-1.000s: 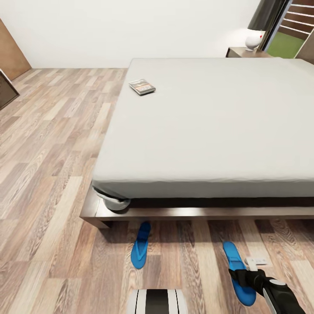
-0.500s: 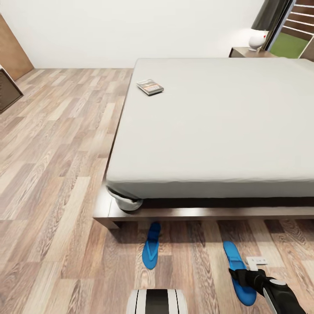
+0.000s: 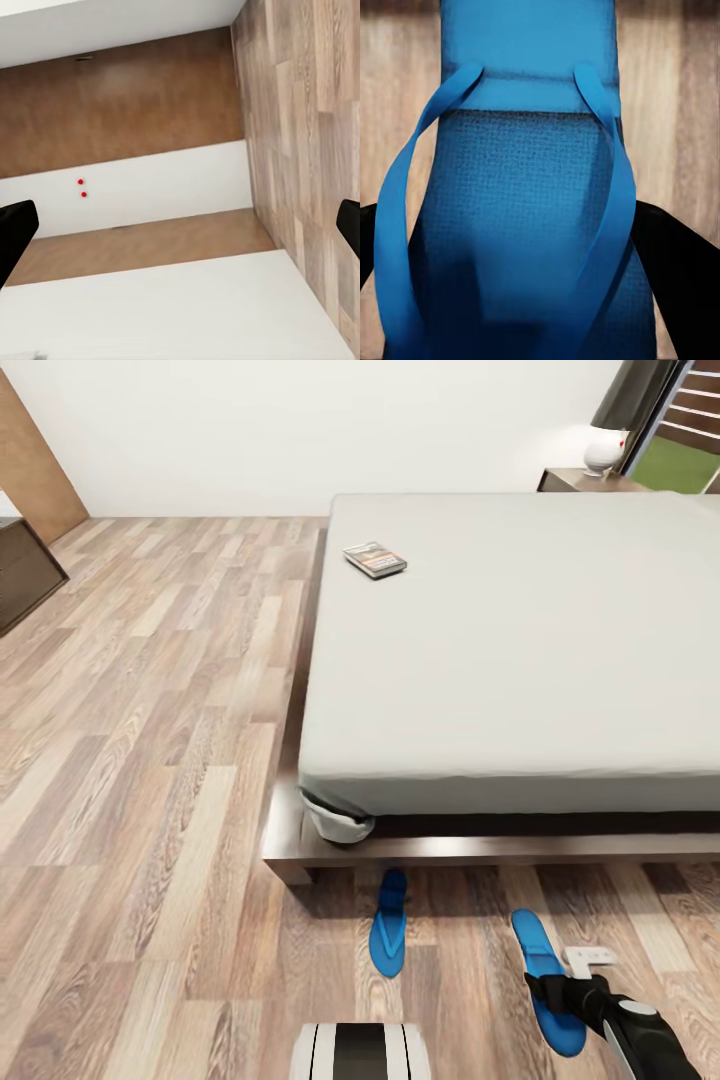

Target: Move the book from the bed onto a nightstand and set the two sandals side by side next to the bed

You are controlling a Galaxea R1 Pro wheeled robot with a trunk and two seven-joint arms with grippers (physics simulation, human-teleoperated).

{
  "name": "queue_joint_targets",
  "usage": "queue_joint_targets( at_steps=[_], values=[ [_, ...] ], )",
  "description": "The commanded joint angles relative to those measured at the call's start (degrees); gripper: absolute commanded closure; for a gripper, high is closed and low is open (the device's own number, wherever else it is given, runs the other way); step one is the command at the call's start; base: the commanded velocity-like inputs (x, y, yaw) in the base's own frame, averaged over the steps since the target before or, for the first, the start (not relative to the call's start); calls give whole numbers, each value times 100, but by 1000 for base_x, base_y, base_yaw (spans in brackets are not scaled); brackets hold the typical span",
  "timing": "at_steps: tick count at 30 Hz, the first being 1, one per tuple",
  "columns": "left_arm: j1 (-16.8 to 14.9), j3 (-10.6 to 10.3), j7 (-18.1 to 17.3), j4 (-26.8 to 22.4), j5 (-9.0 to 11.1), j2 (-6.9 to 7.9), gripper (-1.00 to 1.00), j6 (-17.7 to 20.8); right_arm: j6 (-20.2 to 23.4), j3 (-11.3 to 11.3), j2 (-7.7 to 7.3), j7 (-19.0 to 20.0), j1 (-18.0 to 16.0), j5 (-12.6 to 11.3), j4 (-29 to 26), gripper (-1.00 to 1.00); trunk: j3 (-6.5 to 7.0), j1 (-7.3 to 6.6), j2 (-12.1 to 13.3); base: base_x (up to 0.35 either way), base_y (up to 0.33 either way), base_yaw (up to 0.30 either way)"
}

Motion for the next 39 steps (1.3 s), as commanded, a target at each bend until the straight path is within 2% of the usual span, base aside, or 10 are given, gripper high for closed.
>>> queue_joint_targets(
  at_steps=[1, 16, 29, 39],
  values=[
    [-3, -44, 15, 4, 21, 0, -100, 34, -2, -19, 2, 51, -1, 53, -11, 100, -4, -1, -2, 0, 302, 0],
    [-3, -44, 15, 25, 21, 0, -100, 76, -131, -32, -149, 54, -94, 28, 256, 100, -4, -1, -2, 0, 242, 0],
    [-3, -44, 15, 25, 21, 0, -100, 90, -146, -30, -168, 60, -101, 23, 275, 100, -4, -1, -2, 19, 181, 0],
    [-3, -44, 16, 25, 21, 0, -100, 91, -155, -29, -205, 60, -98, 10, 275, 100, -4, -1, -2, 34, 89, 0]
  ],
)
